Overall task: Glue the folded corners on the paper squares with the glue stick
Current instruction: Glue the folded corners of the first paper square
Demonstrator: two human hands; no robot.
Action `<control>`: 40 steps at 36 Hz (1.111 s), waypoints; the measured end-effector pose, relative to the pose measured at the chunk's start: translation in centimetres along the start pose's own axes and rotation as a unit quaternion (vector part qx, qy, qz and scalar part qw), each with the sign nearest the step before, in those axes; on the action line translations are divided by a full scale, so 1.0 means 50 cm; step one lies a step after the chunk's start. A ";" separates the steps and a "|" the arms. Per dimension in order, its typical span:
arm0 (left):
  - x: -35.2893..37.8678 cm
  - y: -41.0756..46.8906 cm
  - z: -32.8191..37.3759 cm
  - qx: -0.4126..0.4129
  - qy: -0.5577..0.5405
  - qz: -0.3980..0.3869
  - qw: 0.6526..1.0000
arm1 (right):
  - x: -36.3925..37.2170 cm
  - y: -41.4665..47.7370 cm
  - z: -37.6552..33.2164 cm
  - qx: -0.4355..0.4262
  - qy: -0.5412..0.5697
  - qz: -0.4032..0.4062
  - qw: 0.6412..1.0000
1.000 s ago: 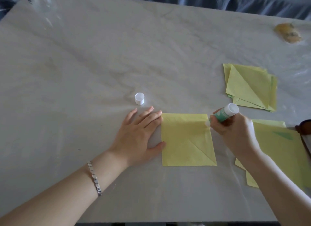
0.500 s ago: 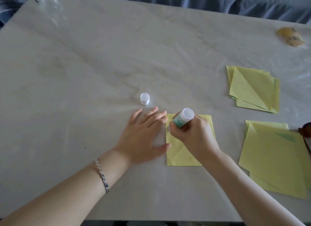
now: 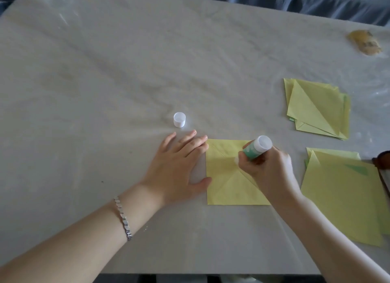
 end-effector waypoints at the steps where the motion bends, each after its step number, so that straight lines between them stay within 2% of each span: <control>1: 0.000 0.000 0.000 -0.001 0.001 0.000 1.000 | -0.007 0.000 0.009 0.007 0.000 0.002 1.000; 11: -0.001 -0.001 0.003 -0.005 0.008 -0.003 1.000 | -0.059 -0.010 0.077 0.075 0.032 0.011 0.997; 19: -0.002 0.001 0.004 -0.013 0.002 -0.013 1.000 | -0.079 -0.018 0.092 0.104 -0.012 0.029 0.994; 24: -0.004 0.002 0.003 -0.014 -0.002 -0.012 1.000 | -0.094 -0.037 0.067 0.096 0.055 0.070 0.991; 32: -0.014 0.001 0.005 -0.012 -0.007 -0.014 1.000 | -0.029 0.022 -0.040 0.020 0.039 -0.005 0.999; 36: -0.017 -0.002 0.001 -0.023 -0.021 -0.085 0.996 | 0.017 0.044 -0.079 -0.004 0.037 -0.063 0.997; 40: -0.009 -0.002 -0.008 -0.050 -0.013 -0.143 0.988 | 0.046 0.042 -0.089 -0.015 0.019 -0.081 0.996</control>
Point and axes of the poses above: each hand's wrist, its own y-axis towards the middle knuckle, its own x-axis out of the palm, z = x × y, the point moved 7 cm from there along y, towards the middle knuckle, and after that the axes turned 7 degrees about -z, right-handed, at the moved point
